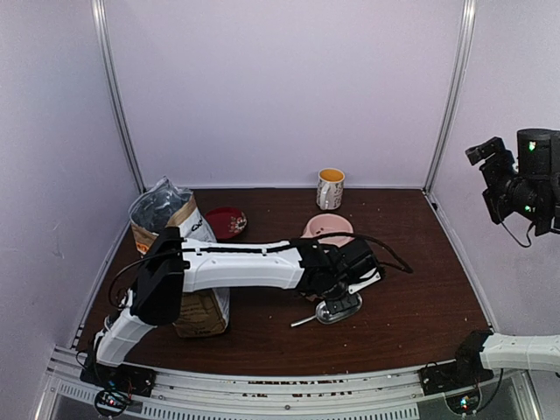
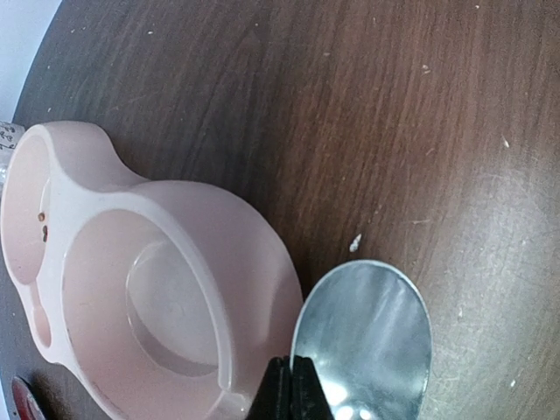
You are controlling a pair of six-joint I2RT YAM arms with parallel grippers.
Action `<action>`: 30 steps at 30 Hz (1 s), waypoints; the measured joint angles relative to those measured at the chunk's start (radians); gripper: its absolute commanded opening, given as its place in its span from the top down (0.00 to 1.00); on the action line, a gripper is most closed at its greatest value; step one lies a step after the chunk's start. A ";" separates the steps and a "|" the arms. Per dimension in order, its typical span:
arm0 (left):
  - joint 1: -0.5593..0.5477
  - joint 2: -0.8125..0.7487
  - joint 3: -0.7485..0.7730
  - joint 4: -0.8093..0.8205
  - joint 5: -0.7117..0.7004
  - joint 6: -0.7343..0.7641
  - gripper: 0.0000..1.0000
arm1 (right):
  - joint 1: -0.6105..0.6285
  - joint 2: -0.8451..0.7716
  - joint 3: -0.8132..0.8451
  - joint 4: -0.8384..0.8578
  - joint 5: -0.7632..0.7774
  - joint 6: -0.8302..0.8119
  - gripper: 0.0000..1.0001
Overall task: Serve the pet food
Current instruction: Pick up the spatula from the center of the board.
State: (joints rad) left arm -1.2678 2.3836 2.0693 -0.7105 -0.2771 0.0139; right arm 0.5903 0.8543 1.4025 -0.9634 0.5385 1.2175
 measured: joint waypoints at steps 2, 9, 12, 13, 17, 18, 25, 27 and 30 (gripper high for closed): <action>0.000 -0.018 -0.012 -0.002 0.007 -0.005 1.00 | 0.000 -0.002 -0.018 0.011 0.010 -0.016 0.00; 0.006 -0.161 -0.061 -0.018 0.009 -0.044 1.00 | 0.000 -0.018 -0.084 0.106 0.056 -0.140 0.00; 0.024 -0.253 -0.079 -0.019 0.010 -0.081 1.00 | 0.000 -0.033 -0.143 0.179 0.069 -0.224 0.00; 0.033 -0.278 -0.083 -0.019 0.010 -0.093 1.00 | 0.000 -0.040 -0.167 0.209 0.072 -0.253 0.00; 0.089 -0.374 -0.093 -0.017 0.008 -0.150 1.00 | 0.000 -0.065 -0.284 0.354 0.069 -0.374 0.00; 0.104 -0.393 -0.098 -0.017 0.006 -0.166 1.00 | 0.000 -0.073 -0.316 0.393 0.065 -0.407 0.00; 0.202 -0.478 -0.117 -0.020 -0.037 -0.338 1.00 | 0.000 -0.092 -0.497 0.659 -0.051 -0.642 0.00; 0.227 -0.493 -0.117 -0.020 -0.053 -0.397 1.00 | 0.000 -0.076 -0.512 0.715 -0.112 -0.687 0.00; 0.256 -0.504 -0.109 -0.021 -0.108 -0.479 1.00 | 0.001 -0.029 -0.511 0.778 -0.193 -0.728 0.01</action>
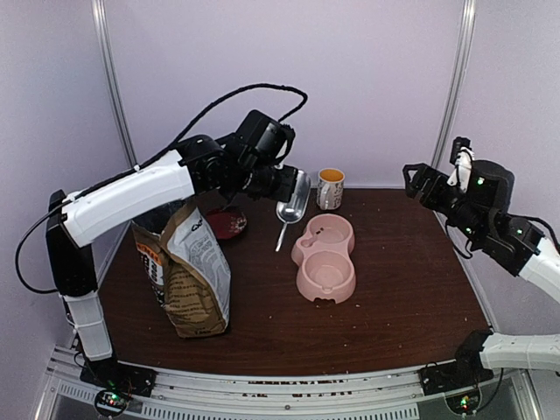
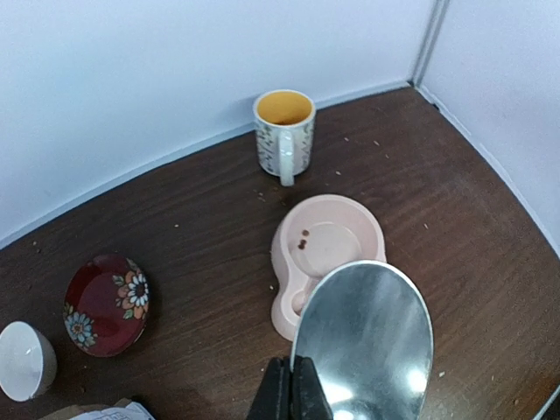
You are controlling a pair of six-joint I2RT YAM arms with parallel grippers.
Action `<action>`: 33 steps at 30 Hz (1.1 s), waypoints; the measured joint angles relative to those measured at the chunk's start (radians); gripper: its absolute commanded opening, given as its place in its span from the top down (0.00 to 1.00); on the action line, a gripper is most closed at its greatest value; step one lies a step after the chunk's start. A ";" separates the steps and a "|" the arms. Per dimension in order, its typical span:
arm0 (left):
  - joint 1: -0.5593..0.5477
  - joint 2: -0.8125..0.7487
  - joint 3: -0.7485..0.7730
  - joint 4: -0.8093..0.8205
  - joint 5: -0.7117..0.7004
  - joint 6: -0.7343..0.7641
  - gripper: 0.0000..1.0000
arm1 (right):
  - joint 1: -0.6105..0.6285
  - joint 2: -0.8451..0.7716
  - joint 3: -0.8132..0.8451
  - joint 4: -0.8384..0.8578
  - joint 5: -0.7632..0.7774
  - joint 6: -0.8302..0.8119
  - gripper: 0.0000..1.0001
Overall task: Serve the pet food
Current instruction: Pick up the spatula from the center of the board, then pass from the left arm to the right
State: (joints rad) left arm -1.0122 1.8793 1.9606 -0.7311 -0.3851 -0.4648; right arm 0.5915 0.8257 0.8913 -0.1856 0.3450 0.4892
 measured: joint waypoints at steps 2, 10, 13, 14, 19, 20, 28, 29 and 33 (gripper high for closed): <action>0.010 0.000 0.016 -0.002 -0.044 -0.059 1.00 | 0.010 0.050 0.002 0.033 -0.053 -0.029 0.01; 0.010 0.000 0.091 -0.010 -0.162 -0.315 1.00 | 0.136 0.205 -0.002 0.127 -0.152 -0.208 0.01; 0.012 0.000 0.119 -0.043 -0.183 -0.403 1.00 | 0.171 0.206 -0.028 0.211 -0.176 -0.287 0.01; 0.012 0.000 0.131 -0.059 -0.189 -0.433 1.00 | 0.179 0.205 -0.046 0.246 -0.188 -0.318 0.01; 0.016 -0.008 0.170 -0.113 -0.213 -0.566 1.00 | 0.198 0.216 -0.139 0.361 -0.227 -0.418 0.02; 0.017 -0.010 0.172 -0.120 -0.217 -0.587 1.00 | 0.201 0.221 -0.153 0.379 -0.238 -0.437 0.02; 0.020 -0.078 0.106 -0.154 -0.246 -0.808 1.00 | 0.262 0.248 -0.252 0.542 -0.315 -0.601 0.03; 0.021 -0.087 0.096 -0.153 -0.245 -0.833 1.00 | 0.270 0.251 -0.266 0.566 -0.323 -0.622 0.04; 0.042 -0.113 0.052 -0.150 -0.213 -0.931 1.00 | 0.291 0.275 -0.290 0.641 -0.344 -0.700 0.05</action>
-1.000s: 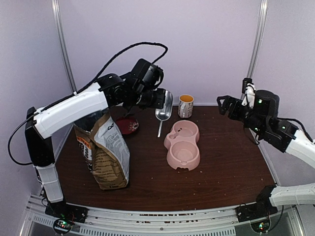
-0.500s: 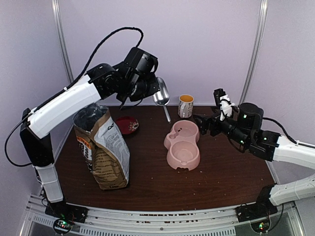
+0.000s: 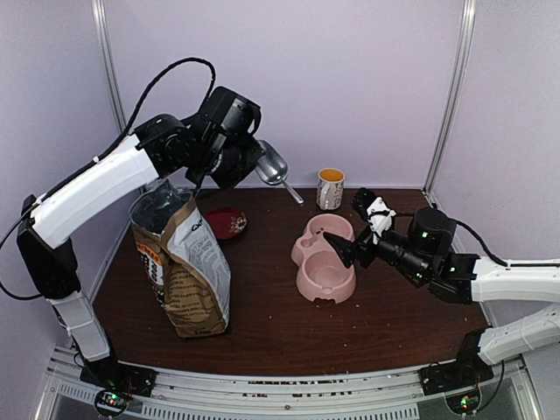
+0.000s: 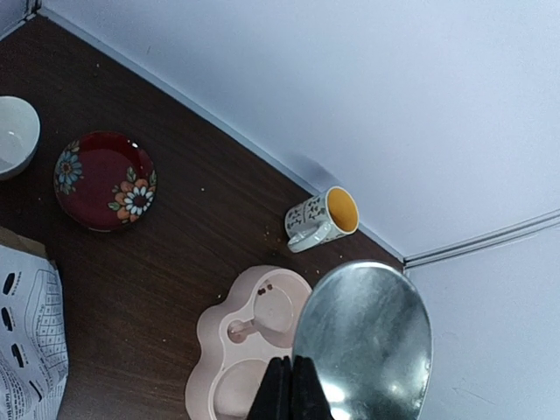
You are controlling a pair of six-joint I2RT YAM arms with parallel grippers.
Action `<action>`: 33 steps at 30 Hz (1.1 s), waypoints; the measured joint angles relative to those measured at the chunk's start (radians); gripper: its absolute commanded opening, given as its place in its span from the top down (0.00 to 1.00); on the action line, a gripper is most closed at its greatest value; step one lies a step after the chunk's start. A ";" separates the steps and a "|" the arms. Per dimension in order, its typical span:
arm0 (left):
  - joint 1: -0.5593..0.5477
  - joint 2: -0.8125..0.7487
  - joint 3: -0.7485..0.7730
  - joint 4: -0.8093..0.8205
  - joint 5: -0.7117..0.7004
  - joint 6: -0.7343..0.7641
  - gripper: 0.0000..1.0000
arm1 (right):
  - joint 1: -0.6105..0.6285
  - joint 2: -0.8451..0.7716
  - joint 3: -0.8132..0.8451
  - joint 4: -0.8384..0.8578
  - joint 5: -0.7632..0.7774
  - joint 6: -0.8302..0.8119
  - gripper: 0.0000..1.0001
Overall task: Serve the pet food
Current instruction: Pass from the left arm to the right
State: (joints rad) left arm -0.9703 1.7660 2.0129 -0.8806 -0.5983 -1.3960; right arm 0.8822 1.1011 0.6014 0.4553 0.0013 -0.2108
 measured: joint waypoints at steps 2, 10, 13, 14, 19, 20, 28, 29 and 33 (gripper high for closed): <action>0.016 -0.011 -0.032 0.004 0.027 -0.040 1.00 | 0.011 0.023 0.000 0.038 -0.005 -0.040 0.06; 0.047 -0.082 -0.235 0.059 0.136 -0.182 1.00 | 0.050 0.136 0.013 0.137 -0.022 -0.185 0.11; 0.046 -0.116 -0.315 0.097 0.162 -0.219 1.00 | 0.058 0.157 0.019 0.172 -0.024 -0.219 0.13; 0.046 -0.122 -0.330 0.106 0.169 -0.230 1.00 | 0.061 0.163 0.023 0.180 -0.024 -0.232 0.13; 0.046 -0.125 -0.346 0.158 0.197 -0.258 1.00 | 0.076 0.184 0.049 0.205 -0.024 -0.284 0.16; 0.046 -0.126 -0.352 0.179 0.204 -0.265 1.00 | 0.078 0.184 0.051 0.210 -0.024 -0.292 0.16; 0.046 -0.132 -0.398 0.230 0.230 -0.305 1.00 | 0.085 0.184 0.053 0.214 -0.023 -0.337 0.21; 0.046 -0.132 -0.398 0.230 0.230 -0.308 1.00 | 0.087 0.184 0.056 0.213 -0.023 -0.342 0.22; 0.046 -0.137 -0.400 0.229 0.233 -0.329 1.00 | 0.095 0.184 0.081 0.206 -0.023 -0.362 0.25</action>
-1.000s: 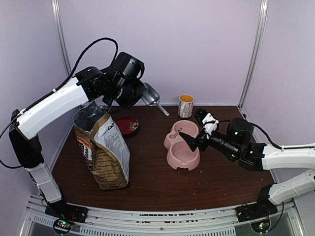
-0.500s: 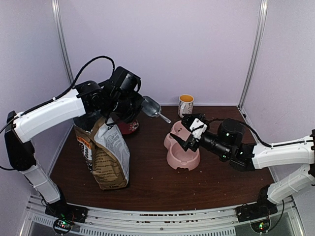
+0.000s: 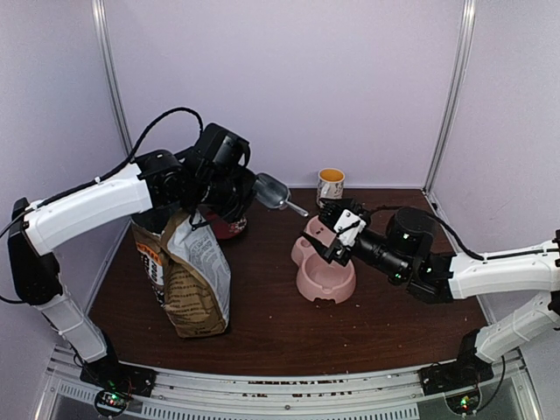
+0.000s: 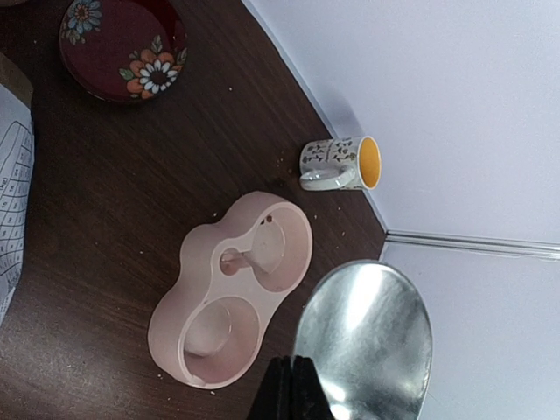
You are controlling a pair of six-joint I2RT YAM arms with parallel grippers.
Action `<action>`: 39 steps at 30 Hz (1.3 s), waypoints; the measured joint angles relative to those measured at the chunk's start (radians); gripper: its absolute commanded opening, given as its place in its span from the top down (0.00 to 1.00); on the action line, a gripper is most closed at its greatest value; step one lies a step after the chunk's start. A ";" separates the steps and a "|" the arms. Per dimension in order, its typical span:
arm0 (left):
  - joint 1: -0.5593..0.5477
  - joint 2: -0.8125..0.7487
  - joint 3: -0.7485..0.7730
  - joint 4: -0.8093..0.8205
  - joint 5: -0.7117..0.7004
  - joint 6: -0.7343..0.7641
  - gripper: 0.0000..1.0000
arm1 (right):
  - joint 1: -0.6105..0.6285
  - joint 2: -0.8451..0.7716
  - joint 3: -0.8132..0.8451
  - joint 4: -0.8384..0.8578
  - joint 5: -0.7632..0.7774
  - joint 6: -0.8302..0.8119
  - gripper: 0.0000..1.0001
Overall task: Serve the pet food
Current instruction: Pass from the left arm to the right
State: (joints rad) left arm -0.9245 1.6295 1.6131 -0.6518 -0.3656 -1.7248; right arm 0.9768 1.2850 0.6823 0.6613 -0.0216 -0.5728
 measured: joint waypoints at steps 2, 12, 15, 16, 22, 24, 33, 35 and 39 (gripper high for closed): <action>0.000 -0.006 -0.004 -0.001 0.004 -0.007 1.00 | 0.006 0.000 0.010 -0.001 0.000 -0.008 0.28; 0.000 -0.019 -0.003 -0.003 0.021 -0.001 1.00 | 0.025 0.045 0.103 -0.055 0.000 -0.026 0.47; 0.000 -0.018 -0.001 -0.006 0.034 0.002 1.00 | 0.027 0.065 0.140 -0.088 -0.001 -0.025 0.52; 0.000 -0.018 -0.001 -0.007 0.037 0.002 1.00 | 0.027 0.071 0.153 -0.100 0.000 -0.023 0.54; 0.000 0.000 0.018 -0.017 0.041 0.010 1.00 | 0.027 0.103 0.221 -0.184 0.000 -0.013 0.64; 0.000 0.005 0.019 -0.019 0.039 0.012 1.00 | 0.027 0.108 0.236 -0.208 0.001 -0.003 0.64; -0.002 0.016 0.020 -0.040 0.001 0.020 1.00 | 0.027 0.139 0.268 -0.269 0.022 0.027 0.66; -0.002 0.018 0.019 -0.043 -0.005 0.020 1.00 | 0.027 0.144 0.270 -0.271 0.031 0.034 0.67; -0.002 0.021 0.020 -0.050 -0.018 0.021 1.00 | 0.027 0.154 0.280 -0.274 0.057 0.048 0.69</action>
State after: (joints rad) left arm -0.9268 1.6505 1.6329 -0.7021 -0.3832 -1.7042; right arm 1.0042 1.4395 0.9619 0.3878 0.0357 -0.5251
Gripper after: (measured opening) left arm 0.021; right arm 0.315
